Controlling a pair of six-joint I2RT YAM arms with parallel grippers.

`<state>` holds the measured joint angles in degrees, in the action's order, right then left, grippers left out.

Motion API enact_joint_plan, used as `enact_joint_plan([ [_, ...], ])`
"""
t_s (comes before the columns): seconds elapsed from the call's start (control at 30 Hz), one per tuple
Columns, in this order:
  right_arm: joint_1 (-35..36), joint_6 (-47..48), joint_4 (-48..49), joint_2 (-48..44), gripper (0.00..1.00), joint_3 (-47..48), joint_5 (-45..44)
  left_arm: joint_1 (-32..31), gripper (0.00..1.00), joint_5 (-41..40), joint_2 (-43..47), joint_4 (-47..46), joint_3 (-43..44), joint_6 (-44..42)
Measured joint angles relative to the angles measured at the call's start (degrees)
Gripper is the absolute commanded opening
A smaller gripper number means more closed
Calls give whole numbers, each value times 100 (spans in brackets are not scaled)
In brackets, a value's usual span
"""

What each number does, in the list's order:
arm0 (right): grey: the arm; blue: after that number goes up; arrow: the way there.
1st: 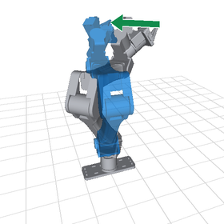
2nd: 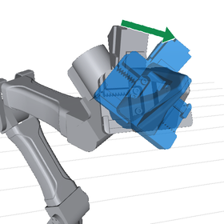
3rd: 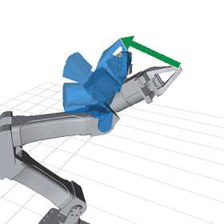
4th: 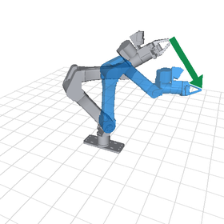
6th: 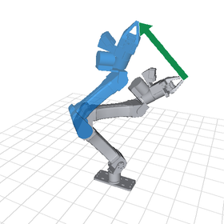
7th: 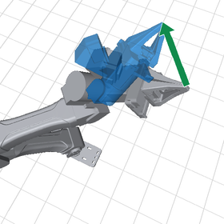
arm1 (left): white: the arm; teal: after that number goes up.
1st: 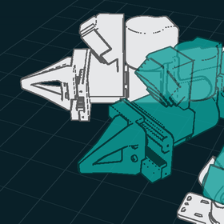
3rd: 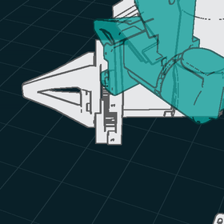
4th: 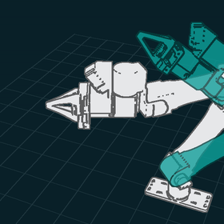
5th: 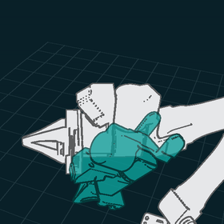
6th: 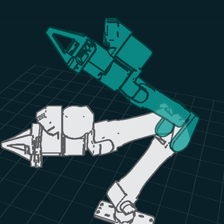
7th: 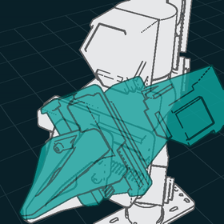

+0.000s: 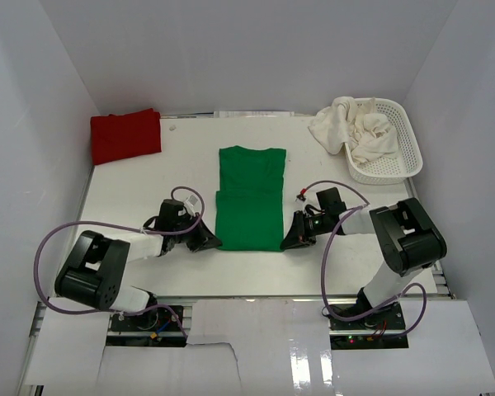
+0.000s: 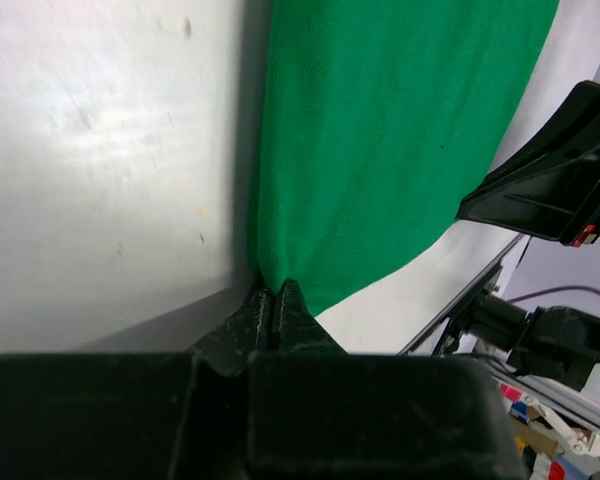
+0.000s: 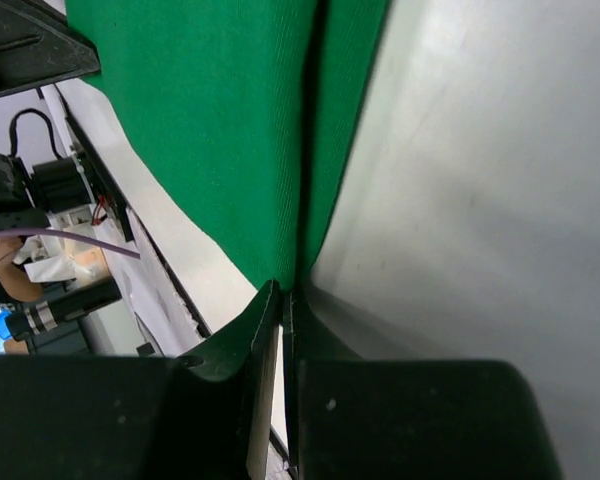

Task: Fold and stack the t-shirts
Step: Grab one side of the 2/3 rectangular tshirt with both arms, then fold the long partially folded tshirt into a neat square

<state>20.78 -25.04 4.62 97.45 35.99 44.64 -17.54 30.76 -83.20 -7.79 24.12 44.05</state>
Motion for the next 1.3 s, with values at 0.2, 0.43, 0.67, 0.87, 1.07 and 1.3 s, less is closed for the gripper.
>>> enact_joint_plan([
  [0.2,256,-37,-105,-815,8,-723,-227,-520,0,-144,772,645,-348,157],
  [0.43,376,-138,-527,-1648,8,-1145,-422,-809,0,-304,1399,1419,-483,372],
  [0.67,444,-131,-1263,-2549,8,-1040,-470,-822,0,-313,1939,2229,-155,463],
  [0.87,455,-87,-1788,-2874,8,-671,-516,-846,0,-337,2179,2765,439,470],
  [1.07,474,-22,-2177,-2876,8,-341,-555,-846,0,-472,2092,3272,1045,442],
  [1.3,474,35,-2470,-2876,8,164,-570,-833,0,-599,1969,3615,1591,387],
])
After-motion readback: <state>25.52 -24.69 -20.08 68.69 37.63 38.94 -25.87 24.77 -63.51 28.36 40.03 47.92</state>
